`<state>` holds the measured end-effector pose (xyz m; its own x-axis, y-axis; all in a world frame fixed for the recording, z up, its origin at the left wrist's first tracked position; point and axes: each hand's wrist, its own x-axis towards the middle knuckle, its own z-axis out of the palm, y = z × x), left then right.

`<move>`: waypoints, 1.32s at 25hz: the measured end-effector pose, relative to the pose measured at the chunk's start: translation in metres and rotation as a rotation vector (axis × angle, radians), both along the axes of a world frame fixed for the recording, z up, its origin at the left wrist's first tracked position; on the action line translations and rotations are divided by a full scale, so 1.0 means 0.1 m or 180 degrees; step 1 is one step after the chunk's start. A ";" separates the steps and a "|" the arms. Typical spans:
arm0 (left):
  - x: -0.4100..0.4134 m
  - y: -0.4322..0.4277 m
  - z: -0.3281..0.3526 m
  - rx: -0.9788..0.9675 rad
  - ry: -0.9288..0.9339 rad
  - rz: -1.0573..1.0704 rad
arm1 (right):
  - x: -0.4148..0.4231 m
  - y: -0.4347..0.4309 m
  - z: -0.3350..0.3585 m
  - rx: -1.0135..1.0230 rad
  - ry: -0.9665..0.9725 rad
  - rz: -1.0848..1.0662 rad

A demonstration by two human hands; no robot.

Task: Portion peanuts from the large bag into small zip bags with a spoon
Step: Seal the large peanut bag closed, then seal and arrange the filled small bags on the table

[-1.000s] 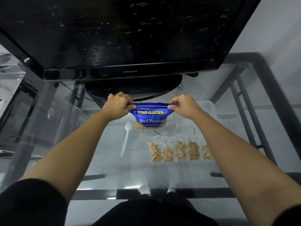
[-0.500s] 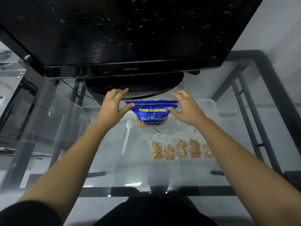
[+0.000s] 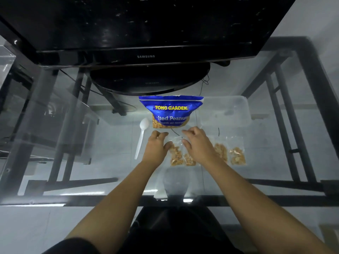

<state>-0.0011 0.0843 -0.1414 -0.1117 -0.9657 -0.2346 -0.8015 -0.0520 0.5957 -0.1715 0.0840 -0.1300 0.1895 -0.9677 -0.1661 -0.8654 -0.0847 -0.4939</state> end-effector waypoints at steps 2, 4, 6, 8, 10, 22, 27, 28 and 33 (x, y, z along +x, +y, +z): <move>-0.03 -0.04 -0.01 -0.0038 -0.0031 0.0002 | 0.04 -0.08 -0.02 0.0005 0.0162 0.0098; -0.03 -0.05 0.05 -0.0029 0.0044 -0.0026 | 0.06 -0.09 0.01 -0.0043 0.0132 0.0194; 0.01 -0.04 0.16 0.0053 0.0450 0.0071 | 0.06 -0.04 0.05 -0.0135 -0.0215 0.0123; 0.07 -0.03 0.30 0.0257 0.1204 0.0244 | 0.05 0.06 0.15 0.0049 -0.0991 -0.0350; 0.12 -0.04 0.43 0.0515 0.1819 0.0242 | 0.06 0.15 0.27 0.0396 -0.1755 -0.0955; 0.12 -0.16 0.67 0.0356 0.0735 -0.0701 | 0.19 0.17 0.54 0.0354 -0.1366 -0.1234; 0.27 -0.20 0.70 0.0463 0.0740 -0.0633 | 0.16 0.13 0.62 0.0319 -0.1363 -0.1220; 0.29 -0.19 0.71 0.0487 0.0761 -0.0566 | 0.16 0.13 0.63 0.0326 -0.1376 -0.1216; 0.32 -0.01 0.61 0.0936 0.1778 0.0034 | 0.08 0.08 0.68 0.1101 -0.2333 -0.1249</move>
